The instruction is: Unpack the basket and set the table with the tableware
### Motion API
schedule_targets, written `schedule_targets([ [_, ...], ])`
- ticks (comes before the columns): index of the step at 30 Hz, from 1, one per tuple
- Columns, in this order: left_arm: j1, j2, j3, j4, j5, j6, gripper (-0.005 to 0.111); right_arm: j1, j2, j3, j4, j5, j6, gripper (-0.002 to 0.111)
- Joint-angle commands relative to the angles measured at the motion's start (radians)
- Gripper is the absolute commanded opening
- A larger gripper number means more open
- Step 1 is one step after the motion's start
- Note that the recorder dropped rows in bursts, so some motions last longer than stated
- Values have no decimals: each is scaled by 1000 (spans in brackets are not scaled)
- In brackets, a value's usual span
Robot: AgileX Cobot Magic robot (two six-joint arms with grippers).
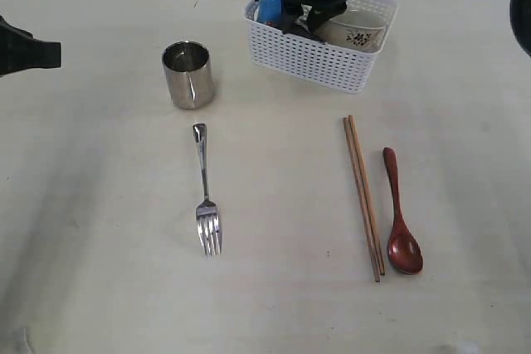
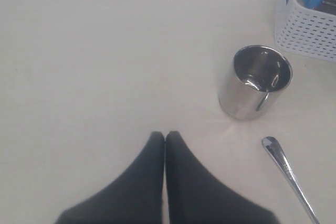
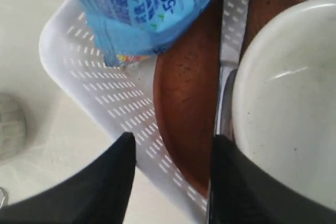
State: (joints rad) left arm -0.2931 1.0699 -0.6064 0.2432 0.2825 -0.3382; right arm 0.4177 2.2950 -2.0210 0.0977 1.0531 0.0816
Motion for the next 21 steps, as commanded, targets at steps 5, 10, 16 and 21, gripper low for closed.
schedule_targets([
  [5,-7,0,6,-11,5,2,0,-8,-94,-15,-55,23,-126,44],
  [10,-7,0,6,-11,5,2,0,-8,-67,-15,-127,18,-153,44],
  [16,-7,0,6,-11,5,2,0,-8,-15,-13,-170,-27,-150,44],
  [21,-7,0,6,-11,5,2,0,-8,14,-13,-175,-51,-150,44],
])
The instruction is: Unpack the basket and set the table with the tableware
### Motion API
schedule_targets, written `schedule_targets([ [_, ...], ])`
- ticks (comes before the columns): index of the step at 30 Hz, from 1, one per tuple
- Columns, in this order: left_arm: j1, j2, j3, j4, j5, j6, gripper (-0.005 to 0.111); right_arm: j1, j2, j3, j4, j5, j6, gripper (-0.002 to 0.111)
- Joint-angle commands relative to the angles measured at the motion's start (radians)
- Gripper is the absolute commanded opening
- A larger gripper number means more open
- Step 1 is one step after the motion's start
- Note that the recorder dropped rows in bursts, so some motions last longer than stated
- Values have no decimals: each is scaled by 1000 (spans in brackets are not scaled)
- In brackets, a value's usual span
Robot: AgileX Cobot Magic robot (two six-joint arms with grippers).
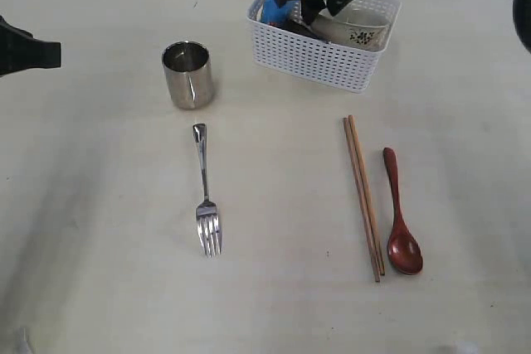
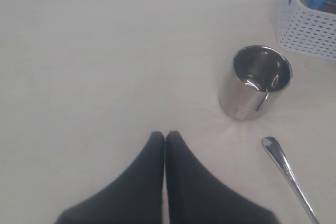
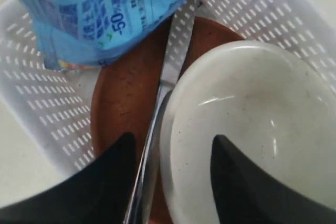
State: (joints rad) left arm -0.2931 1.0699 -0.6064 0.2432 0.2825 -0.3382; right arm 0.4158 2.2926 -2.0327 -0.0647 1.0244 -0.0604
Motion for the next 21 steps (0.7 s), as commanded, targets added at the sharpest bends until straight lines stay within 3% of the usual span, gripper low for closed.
schedule_targets([
  [1,-7,0,6,-11,5,2,0,-7,25,-2,-13,-22,-8,44],
  [3,-7,0,6,-11,5,2,0,-7,36,-2,-13,-22,-8,41],
  [5,-7,0,6,-11,5,2,0,-7,42,-2,-13,-18,-8,31],
  [9,-7,0,6,-11,5,2,0,-7,40,-2,-7,4,-8,0],
  [21,-7,0,6,-11,5,2,0,-5,36,-2,73,68,-23,0],
])
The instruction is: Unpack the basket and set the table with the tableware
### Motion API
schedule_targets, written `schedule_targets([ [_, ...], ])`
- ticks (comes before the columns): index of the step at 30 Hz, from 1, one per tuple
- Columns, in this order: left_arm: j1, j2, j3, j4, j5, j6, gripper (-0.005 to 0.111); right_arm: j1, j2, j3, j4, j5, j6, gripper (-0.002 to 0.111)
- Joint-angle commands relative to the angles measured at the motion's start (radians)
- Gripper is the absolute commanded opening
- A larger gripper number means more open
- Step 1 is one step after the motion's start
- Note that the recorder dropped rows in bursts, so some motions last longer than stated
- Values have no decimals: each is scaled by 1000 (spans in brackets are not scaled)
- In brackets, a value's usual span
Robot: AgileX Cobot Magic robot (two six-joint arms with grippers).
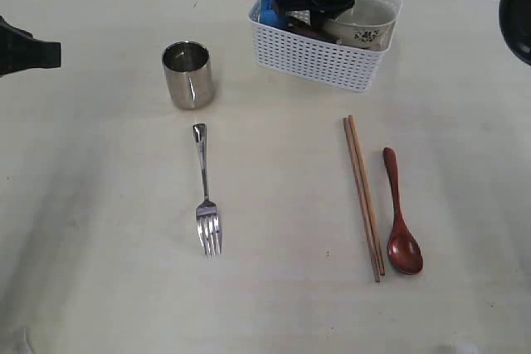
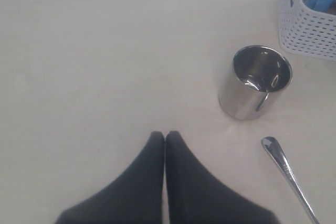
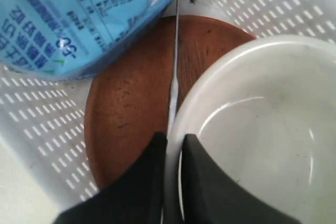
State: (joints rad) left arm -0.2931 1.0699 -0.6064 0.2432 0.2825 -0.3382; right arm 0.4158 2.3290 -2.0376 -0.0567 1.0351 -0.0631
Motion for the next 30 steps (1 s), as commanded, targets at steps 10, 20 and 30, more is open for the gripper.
schedule_targets([
  [10,-7,0,6,-11,5,2,0,-5,-26,3,161,62,-62,0],
  [20,-7,0,6,-11,7,2,0,-2,-46,3,240,141,-99,0],
  [30,-7,0,6,-11,11,2,0,-2,-152,3,211,117,-103,0],
])
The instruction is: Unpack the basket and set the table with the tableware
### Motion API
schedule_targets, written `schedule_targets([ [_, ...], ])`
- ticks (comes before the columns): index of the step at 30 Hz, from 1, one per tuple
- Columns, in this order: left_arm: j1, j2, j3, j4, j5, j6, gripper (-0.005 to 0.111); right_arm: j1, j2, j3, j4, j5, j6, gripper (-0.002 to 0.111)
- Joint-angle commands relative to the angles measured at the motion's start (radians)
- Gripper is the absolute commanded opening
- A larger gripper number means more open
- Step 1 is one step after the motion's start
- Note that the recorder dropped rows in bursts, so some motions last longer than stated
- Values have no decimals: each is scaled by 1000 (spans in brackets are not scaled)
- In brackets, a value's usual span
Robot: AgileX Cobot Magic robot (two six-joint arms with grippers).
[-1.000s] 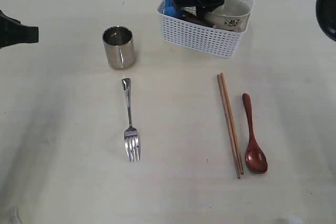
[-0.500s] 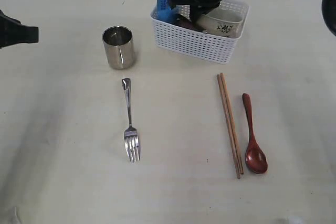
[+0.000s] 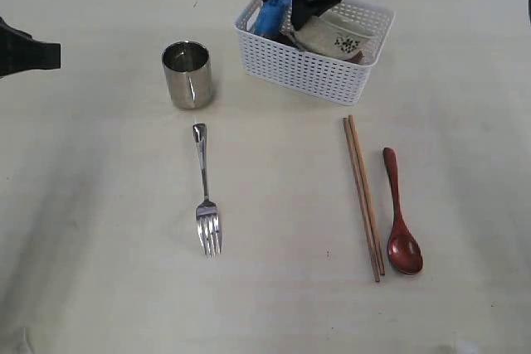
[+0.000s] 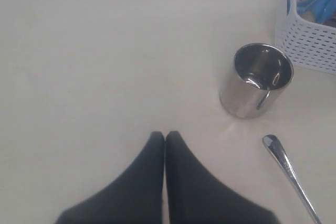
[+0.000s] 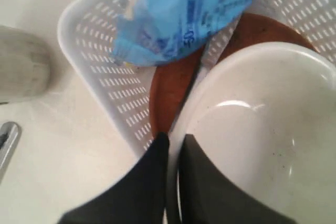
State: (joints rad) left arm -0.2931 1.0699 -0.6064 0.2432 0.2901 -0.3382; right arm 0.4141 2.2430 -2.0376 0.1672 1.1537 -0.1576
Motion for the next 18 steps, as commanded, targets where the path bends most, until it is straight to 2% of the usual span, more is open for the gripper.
schedule_targets([
  [1,-7,0,6,-11,3,2,0,-1,-82,3,-22,-1,-9,0],
  [12,-7,0,6,-11,3,2,0,27,-248,3,-110,67,-4,0],
  [18,-7,0,6,-11,6,2,0,132,-360,118,-255,67,50,0],
])
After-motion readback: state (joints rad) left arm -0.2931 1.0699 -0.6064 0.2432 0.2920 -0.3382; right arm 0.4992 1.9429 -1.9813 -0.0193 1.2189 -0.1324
